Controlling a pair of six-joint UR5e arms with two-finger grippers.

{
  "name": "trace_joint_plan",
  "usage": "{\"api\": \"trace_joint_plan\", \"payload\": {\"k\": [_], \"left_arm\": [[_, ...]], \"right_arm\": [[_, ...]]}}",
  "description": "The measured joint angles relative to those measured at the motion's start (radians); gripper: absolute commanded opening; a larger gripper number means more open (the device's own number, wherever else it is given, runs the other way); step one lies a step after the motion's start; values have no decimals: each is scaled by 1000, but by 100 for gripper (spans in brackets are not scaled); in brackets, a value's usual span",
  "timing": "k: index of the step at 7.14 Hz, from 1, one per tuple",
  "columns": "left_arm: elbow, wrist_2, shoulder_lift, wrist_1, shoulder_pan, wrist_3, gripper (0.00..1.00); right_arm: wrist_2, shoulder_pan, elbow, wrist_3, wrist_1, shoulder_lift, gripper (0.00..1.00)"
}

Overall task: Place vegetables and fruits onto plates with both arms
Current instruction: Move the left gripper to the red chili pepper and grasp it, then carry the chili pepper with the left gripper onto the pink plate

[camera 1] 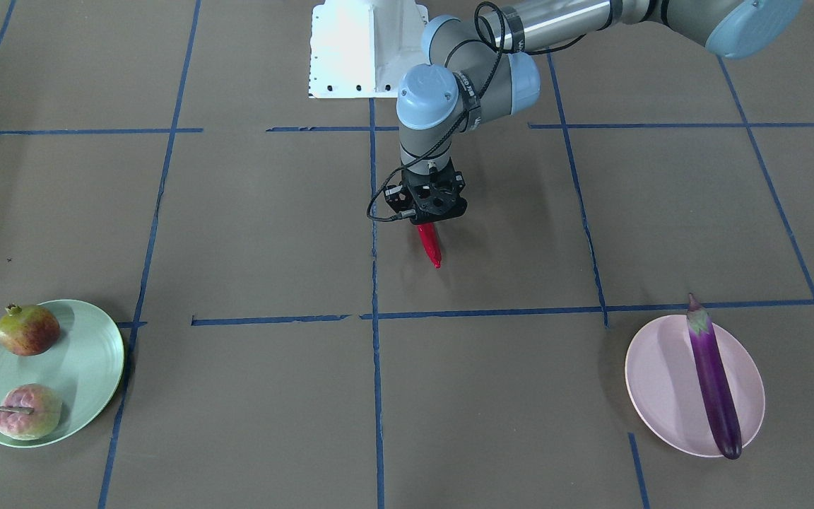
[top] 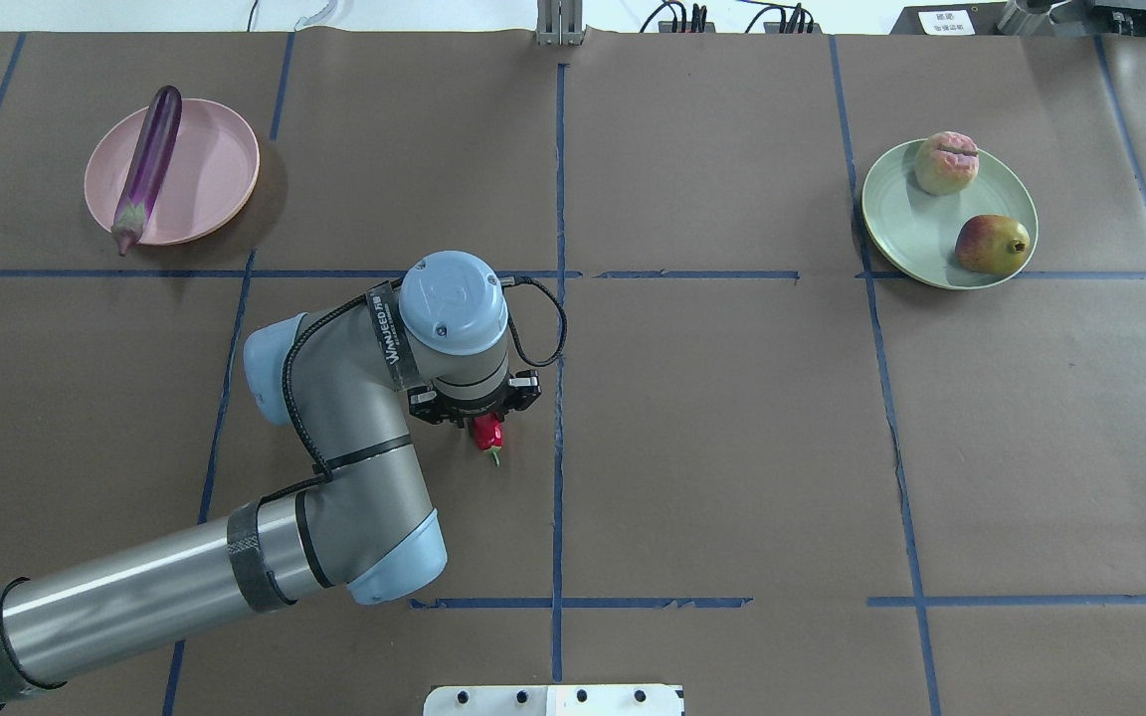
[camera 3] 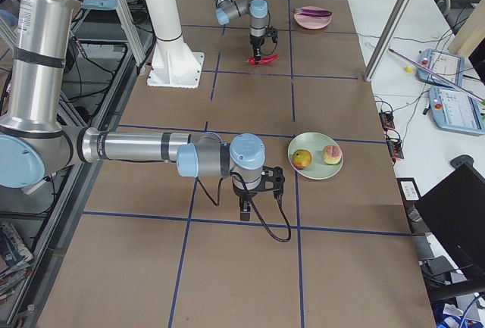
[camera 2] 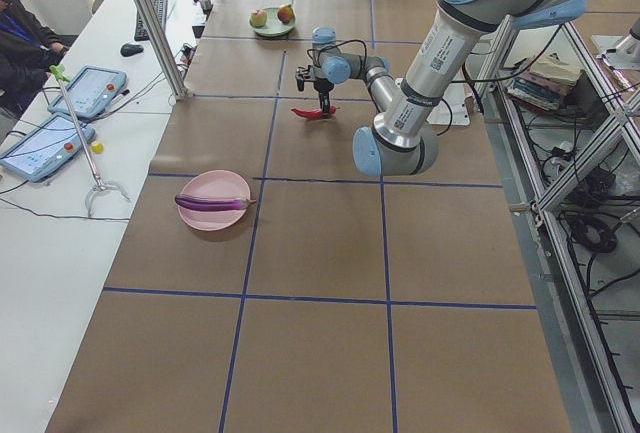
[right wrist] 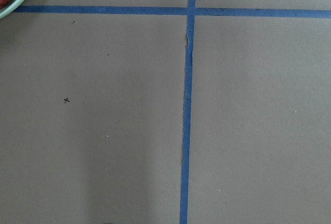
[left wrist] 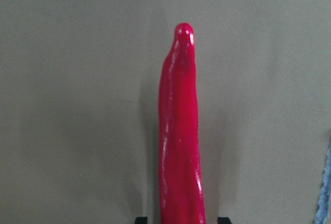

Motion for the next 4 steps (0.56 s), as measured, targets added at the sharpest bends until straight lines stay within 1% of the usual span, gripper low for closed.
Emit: {"api": "trace_joint_plan", "payload": {"k": [1, 2, 3, 4], "left_arm": [[-4, 0, 1, 4, 1, 0, 0], [-15, 0, 1, 16, -6, 2, 0], [-40, -3, 10, 32, -41, 9, 0], [-71, -8, 34, 38, -100, 42, 0]], "right_arm": [[0, 0, 0, 0, 0, 0, 100], [0, 0, 0, 0, 0, 0, 100], [0, 0, 0, 0, -1, 0, 100], [-1, 0, 0, 1, -1, 0, 100]]}}
